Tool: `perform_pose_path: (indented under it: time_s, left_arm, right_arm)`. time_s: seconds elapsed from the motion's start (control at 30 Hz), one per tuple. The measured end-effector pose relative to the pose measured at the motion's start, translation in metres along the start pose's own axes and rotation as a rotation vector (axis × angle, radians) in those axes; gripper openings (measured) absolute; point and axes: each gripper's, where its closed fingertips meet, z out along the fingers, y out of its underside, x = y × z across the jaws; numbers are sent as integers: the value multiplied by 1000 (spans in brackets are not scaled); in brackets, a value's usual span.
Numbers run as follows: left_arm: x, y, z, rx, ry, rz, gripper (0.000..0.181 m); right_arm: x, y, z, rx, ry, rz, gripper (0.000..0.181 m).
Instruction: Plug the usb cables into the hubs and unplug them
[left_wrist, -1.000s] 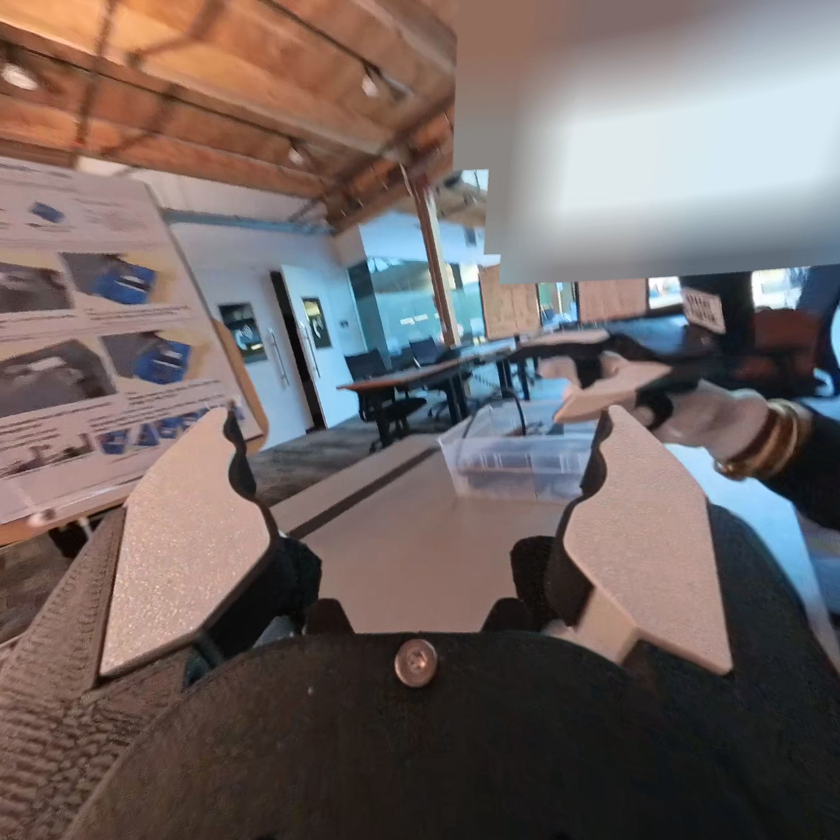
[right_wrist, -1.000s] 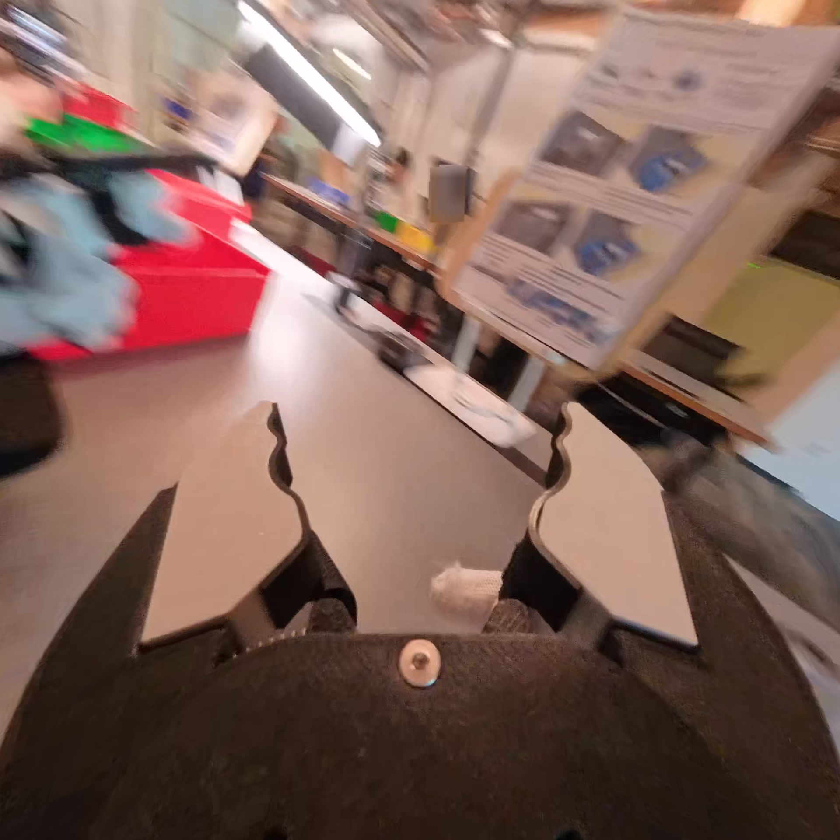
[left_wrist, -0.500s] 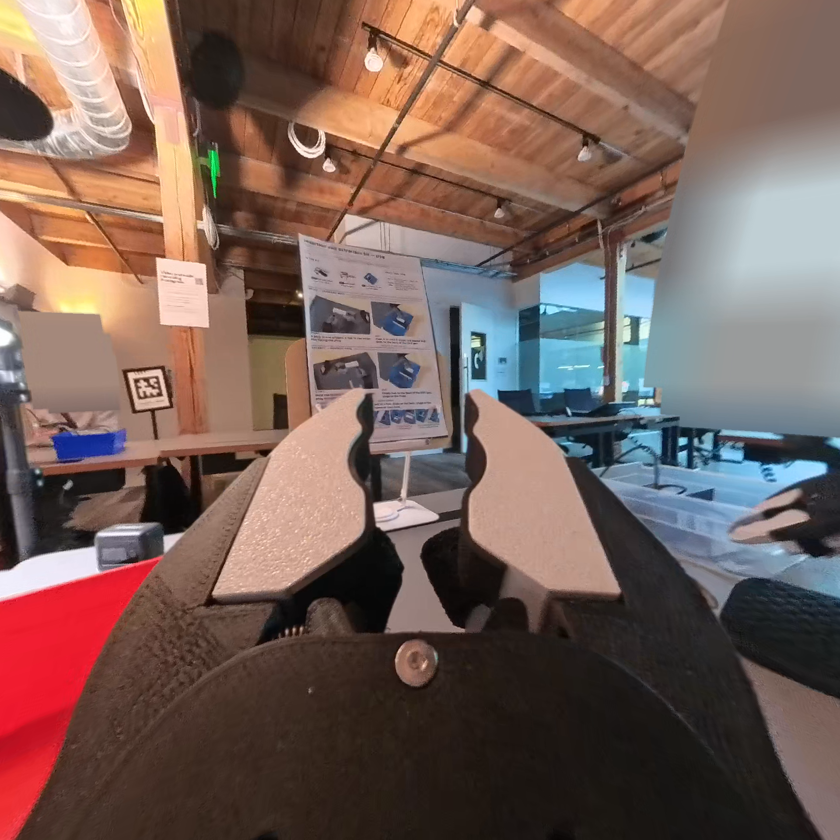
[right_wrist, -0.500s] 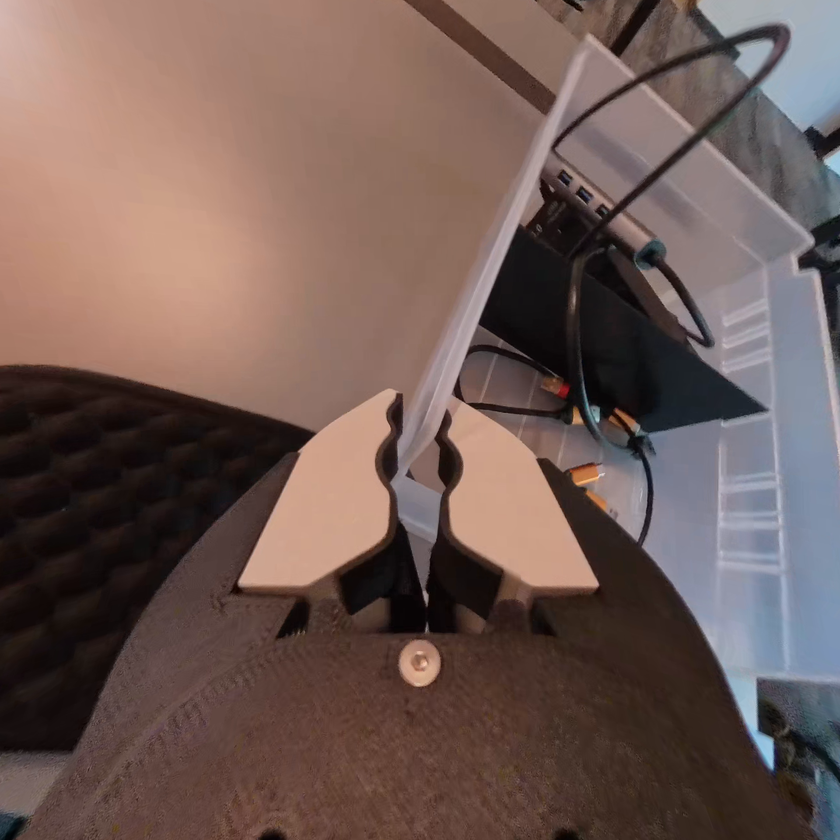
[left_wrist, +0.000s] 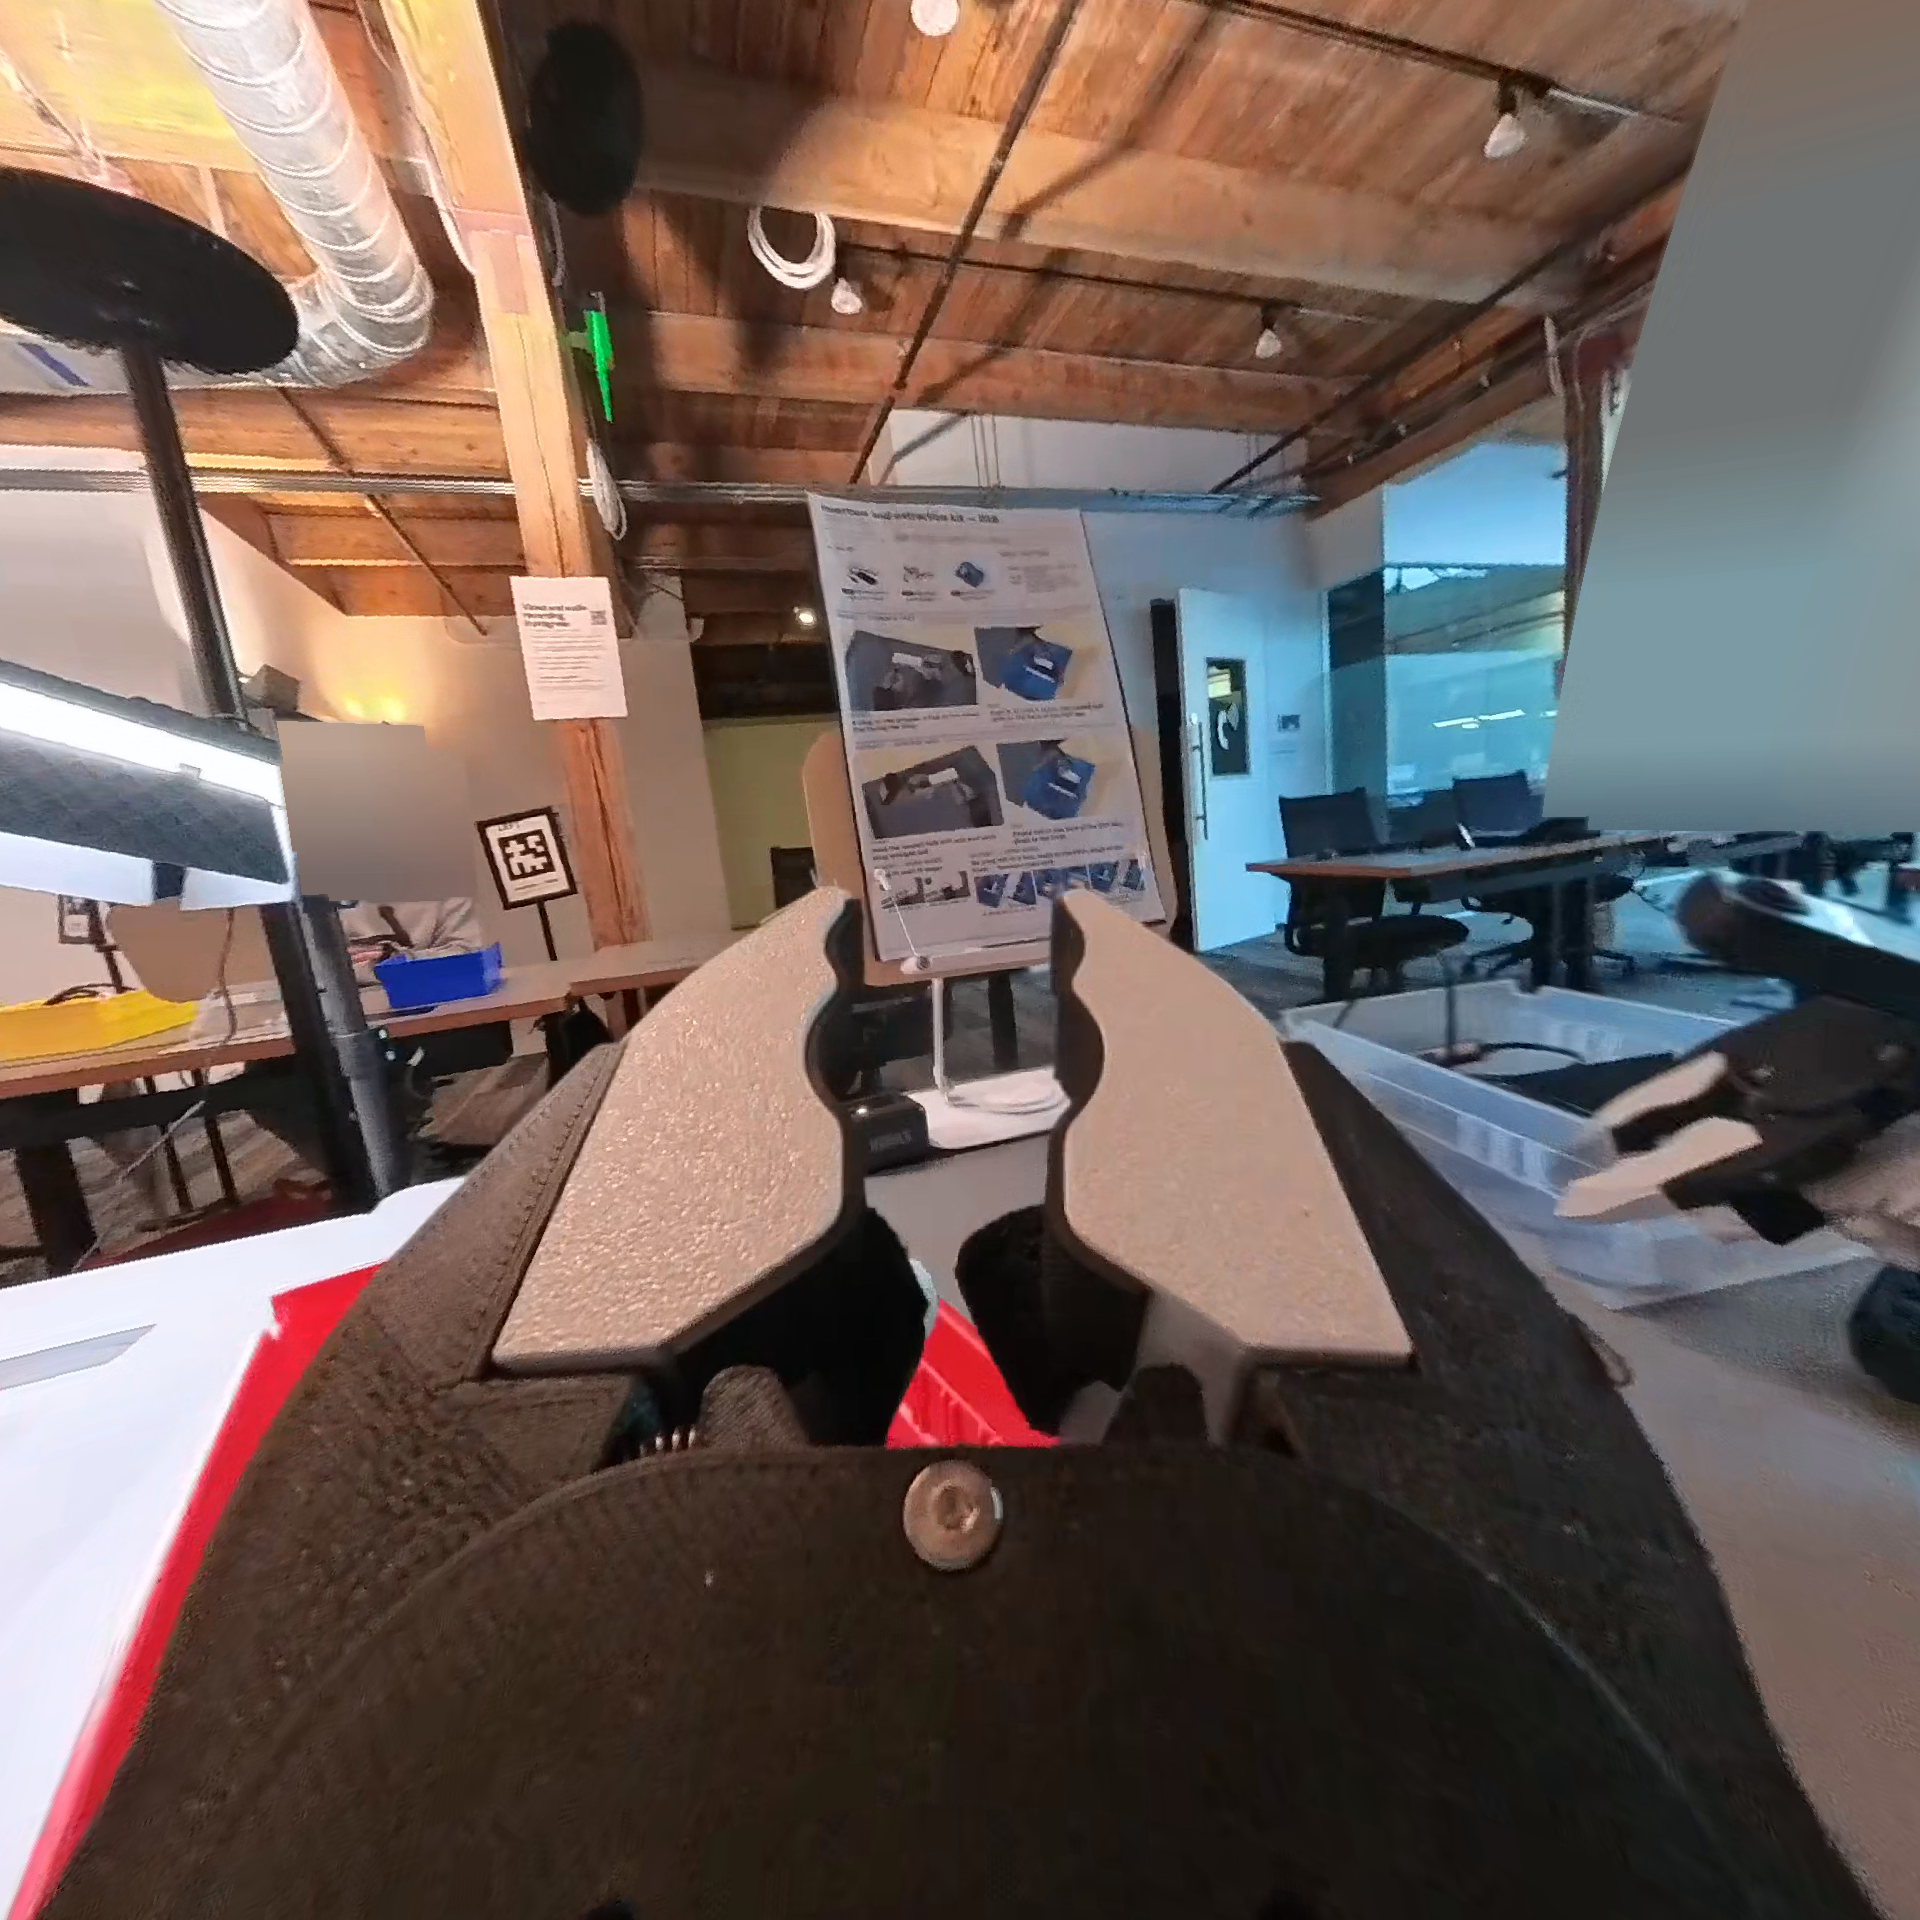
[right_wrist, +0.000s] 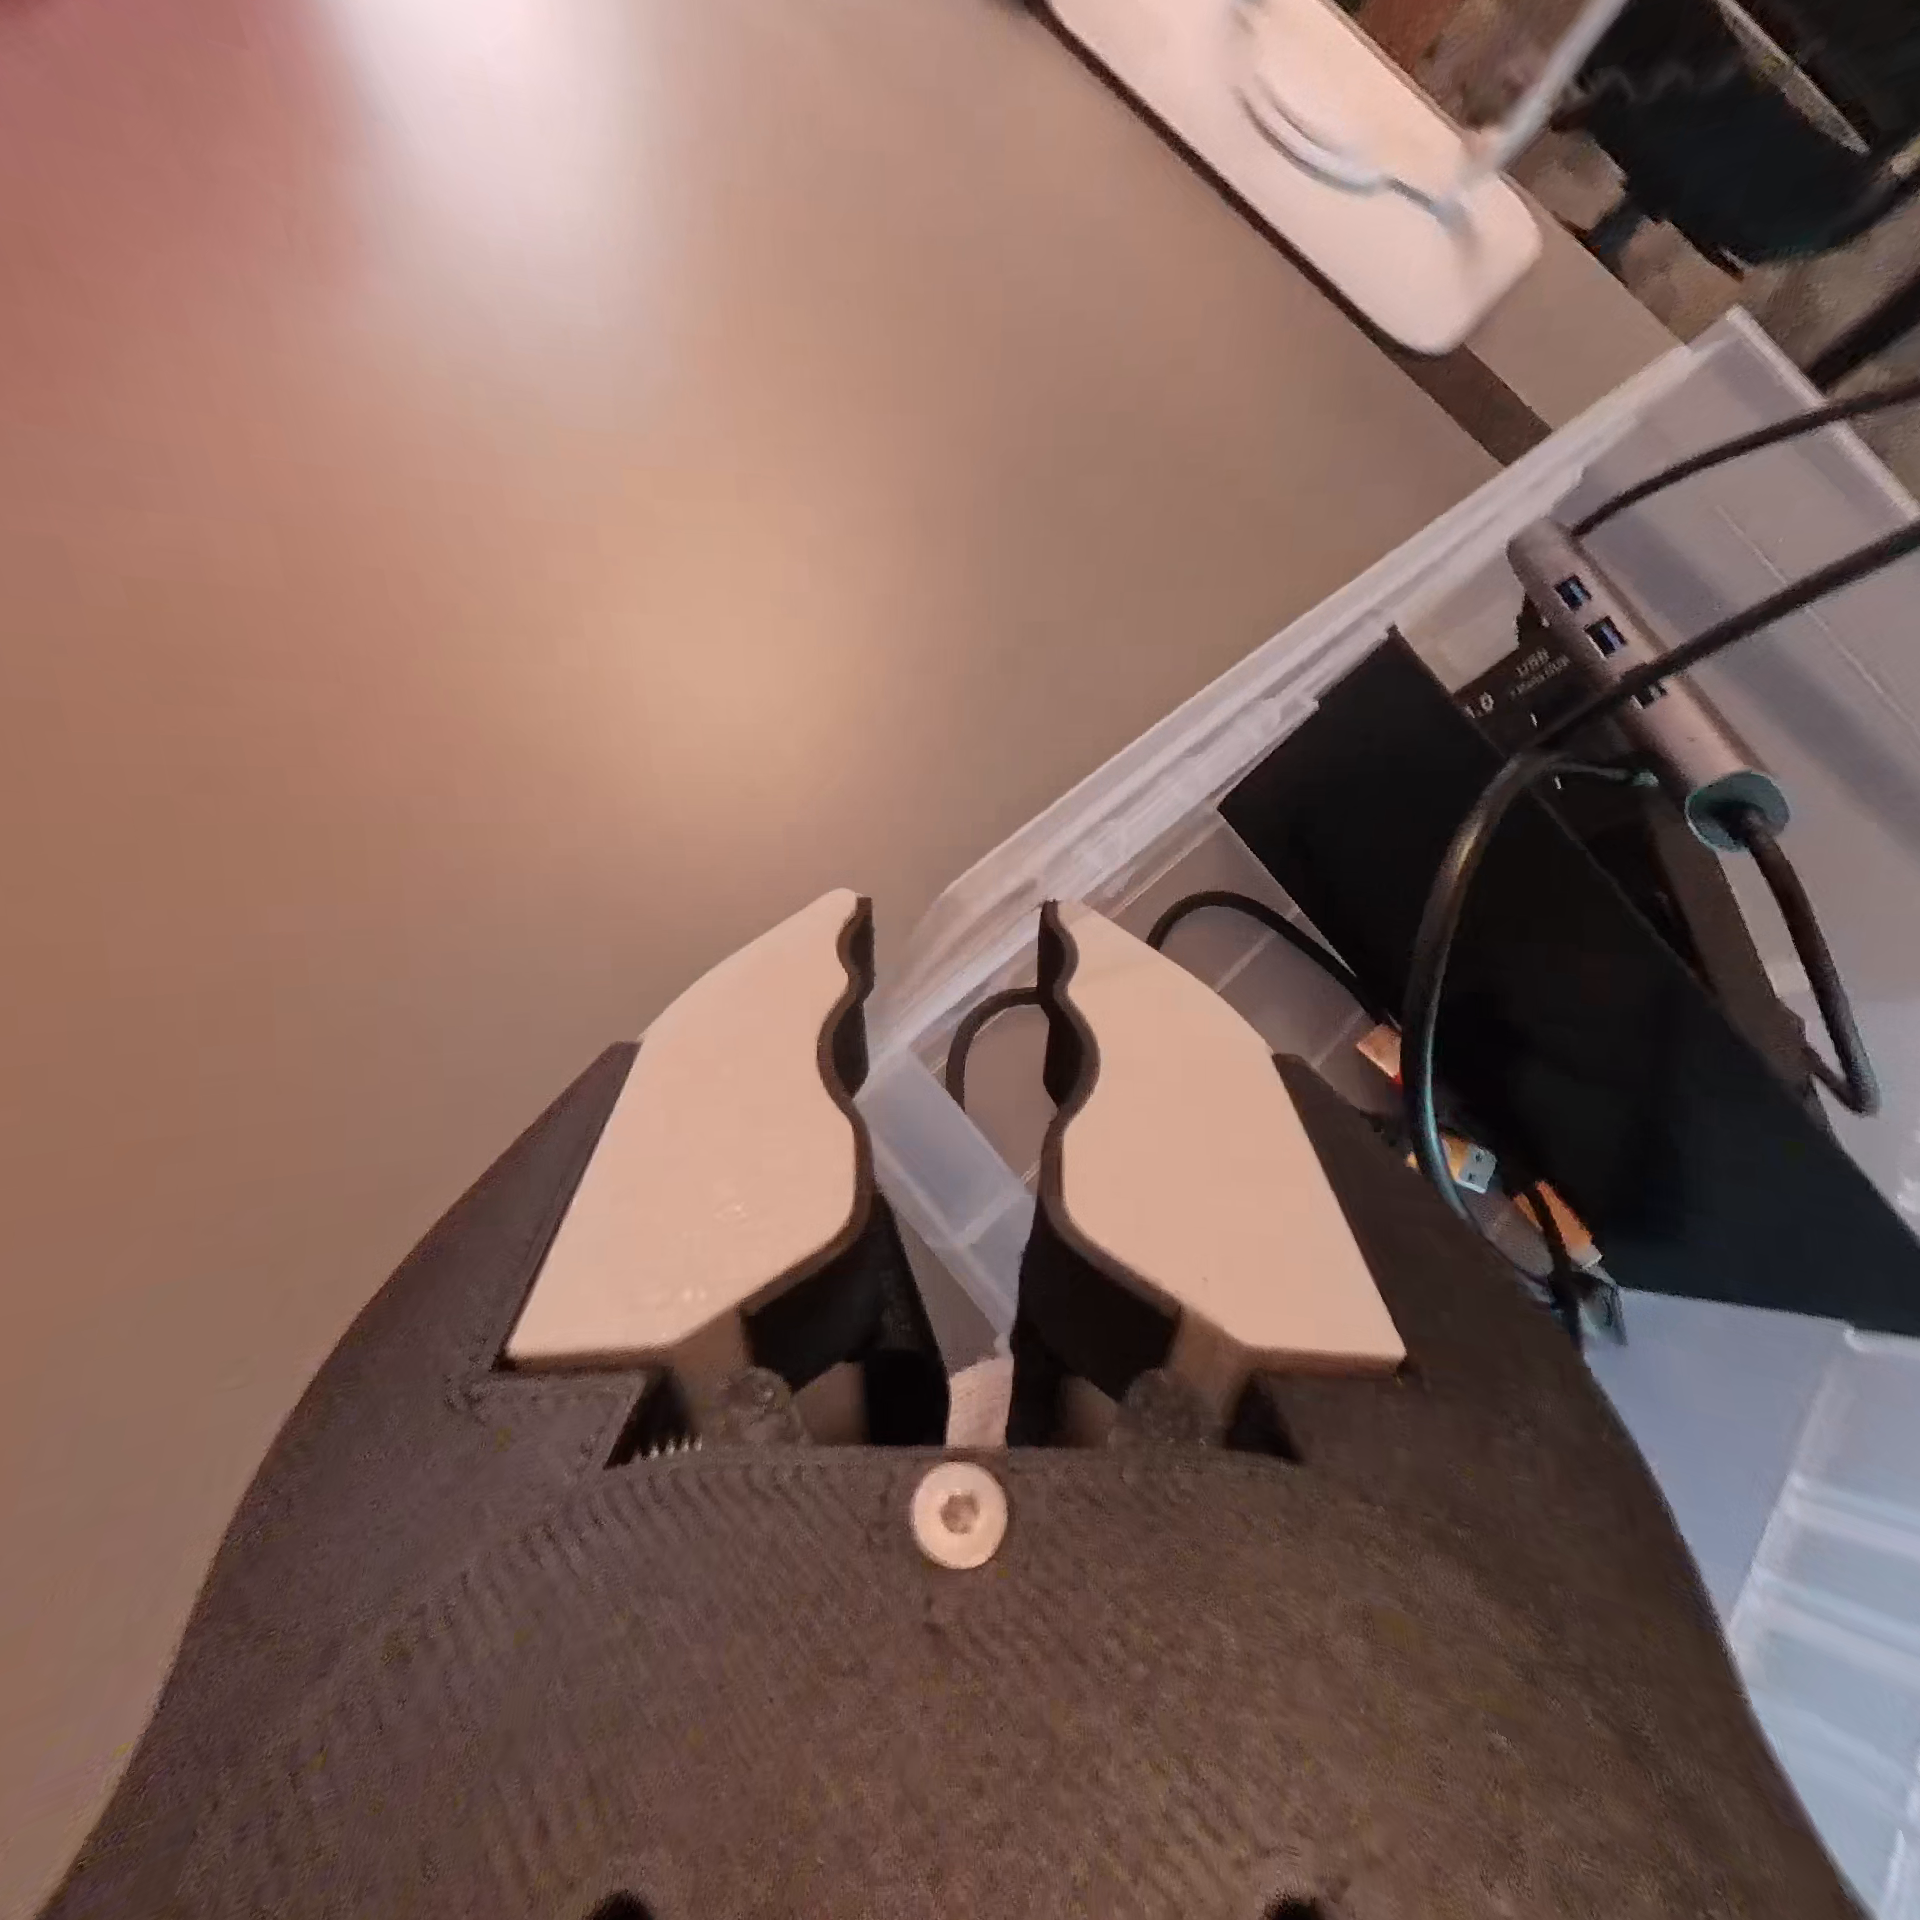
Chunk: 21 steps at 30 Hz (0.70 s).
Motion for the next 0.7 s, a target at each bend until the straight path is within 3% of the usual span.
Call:
perform_pose_path:
  time_s: [0.33,0.57,0.7]
  left_arm:
    - [-17,2,-20,-102,-9,115,38]
    - [-26,22,-39,-320,12,285,54]
    - [-23,41,-50,-437,90,320,62]
  right_arm:
    - [-122,-88,49,55,-213,-186,33]
    - [-196,-136,68,116,-455,-241,34]
    - [-234,-155,63,197,-665,-216,37]
